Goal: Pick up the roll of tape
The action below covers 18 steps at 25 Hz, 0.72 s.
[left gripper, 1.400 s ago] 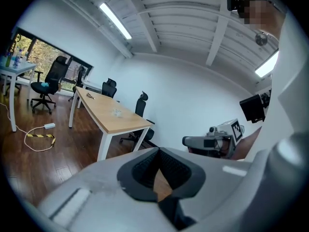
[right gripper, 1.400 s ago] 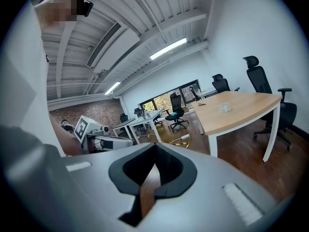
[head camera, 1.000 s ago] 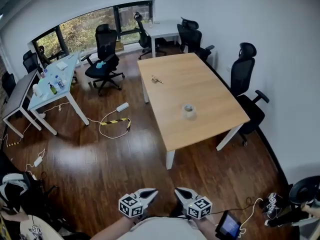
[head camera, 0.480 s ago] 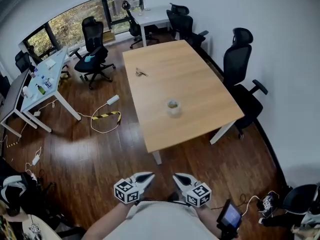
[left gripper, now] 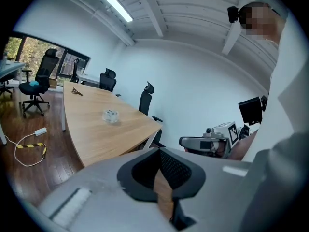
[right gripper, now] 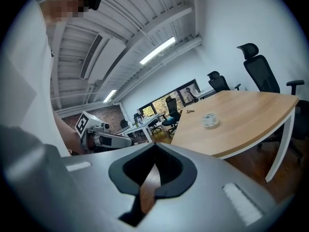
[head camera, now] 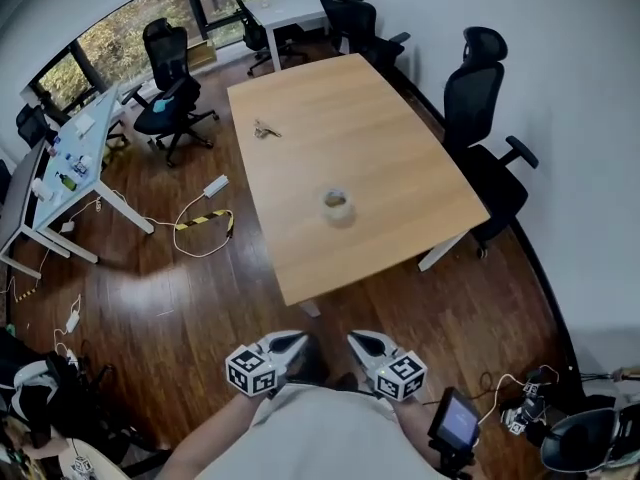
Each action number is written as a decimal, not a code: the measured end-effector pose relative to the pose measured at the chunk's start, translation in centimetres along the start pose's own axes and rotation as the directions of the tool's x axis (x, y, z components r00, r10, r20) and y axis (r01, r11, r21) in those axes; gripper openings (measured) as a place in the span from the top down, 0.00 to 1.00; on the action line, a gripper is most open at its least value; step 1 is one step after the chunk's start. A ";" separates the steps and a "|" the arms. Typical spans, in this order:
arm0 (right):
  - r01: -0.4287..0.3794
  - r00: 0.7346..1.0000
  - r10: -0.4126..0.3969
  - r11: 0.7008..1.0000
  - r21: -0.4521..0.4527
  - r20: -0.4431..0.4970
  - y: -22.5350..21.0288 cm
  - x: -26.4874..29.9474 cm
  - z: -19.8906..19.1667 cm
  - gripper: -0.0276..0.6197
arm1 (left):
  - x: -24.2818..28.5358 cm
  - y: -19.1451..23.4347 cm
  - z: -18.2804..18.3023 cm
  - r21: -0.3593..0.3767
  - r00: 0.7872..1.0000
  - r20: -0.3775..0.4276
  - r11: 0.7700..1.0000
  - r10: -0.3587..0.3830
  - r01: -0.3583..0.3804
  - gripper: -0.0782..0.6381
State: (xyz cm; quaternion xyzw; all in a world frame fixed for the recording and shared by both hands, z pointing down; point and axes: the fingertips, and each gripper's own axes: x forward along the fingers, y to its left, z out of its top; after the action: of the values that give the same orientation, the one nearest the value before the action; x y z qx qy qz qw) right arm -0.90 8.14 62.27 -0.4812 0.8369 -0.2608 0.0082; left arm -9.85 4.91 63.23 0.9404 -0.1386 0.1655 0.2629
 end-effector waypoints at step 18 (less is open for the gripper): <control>0.109 0.993 -0.112 0.989 -0.098 -0.028 -4.8 9.7 8.1 0.95 | 3.8 9.4 8.9 0.027 0.986 0.048 0.987 -0.159 0.158 0.88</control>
State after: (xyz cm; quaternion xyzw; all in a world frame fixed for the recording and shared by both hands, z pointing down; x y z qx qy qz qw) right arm -0.10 -5.11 59.68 -0.5223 0.8205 -0.2280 -0.0434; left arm -7.61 -8.27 61.75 0.9553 -0.0681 0.1219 0.2606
